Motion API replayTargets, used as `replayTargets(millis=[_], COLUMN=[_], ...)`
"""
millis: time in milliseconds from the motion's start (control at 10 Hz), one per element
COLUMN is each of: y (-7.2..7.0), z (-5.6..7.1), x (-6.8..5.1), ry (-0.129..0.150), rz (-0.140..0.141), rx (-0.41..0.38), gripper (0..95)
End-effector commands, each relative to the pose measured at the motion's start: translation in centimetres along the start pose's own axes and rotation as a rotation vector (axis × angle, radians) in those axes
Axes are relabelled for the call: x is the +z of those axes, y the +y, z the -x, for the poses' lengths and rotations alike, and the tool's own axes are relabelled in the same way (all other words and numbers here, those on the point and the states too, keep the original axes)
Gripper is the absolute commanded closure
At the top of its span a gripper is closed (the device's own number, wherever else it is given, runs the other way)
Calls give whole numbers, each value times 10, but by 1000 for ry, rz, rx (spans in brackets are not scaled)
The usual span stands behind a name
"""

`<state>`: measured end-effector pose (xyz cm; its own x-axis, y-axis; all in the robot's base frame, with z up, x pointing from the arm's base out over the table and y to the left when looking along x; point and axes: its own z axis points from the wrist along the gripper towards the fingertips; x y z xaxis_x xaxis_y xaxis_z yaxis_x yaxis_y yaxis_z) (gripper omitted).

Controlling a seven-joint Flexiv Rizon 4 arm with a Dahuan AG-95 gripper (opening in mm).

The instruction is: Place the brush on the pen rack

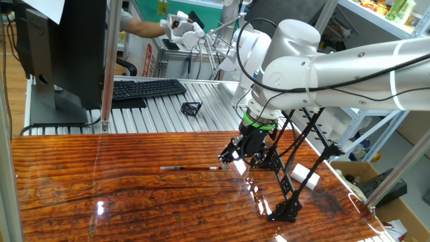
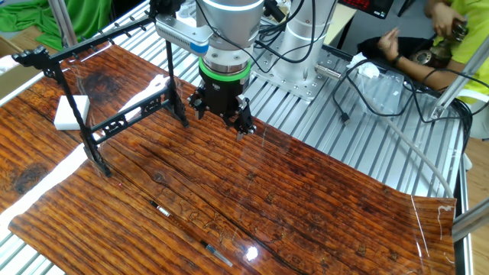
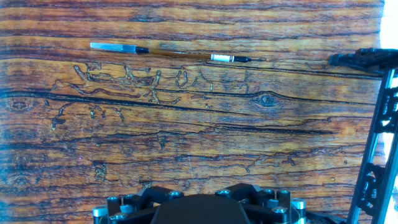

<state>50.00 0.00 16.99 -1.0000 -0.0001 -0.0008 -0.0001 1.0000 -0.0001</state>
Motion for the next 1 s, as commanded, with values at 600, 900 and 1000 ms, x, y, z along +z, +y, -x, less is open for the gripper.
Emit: replayTargets(millis=[600, 900, 1000], y=[0, 0, 0], z=[0, 0, 0], x=[0, 0, 0], ry=[-8, -8, -8], rz=[13, 13, 13], rx=[-48, -48, -48], gripper=[950, 950, 950])
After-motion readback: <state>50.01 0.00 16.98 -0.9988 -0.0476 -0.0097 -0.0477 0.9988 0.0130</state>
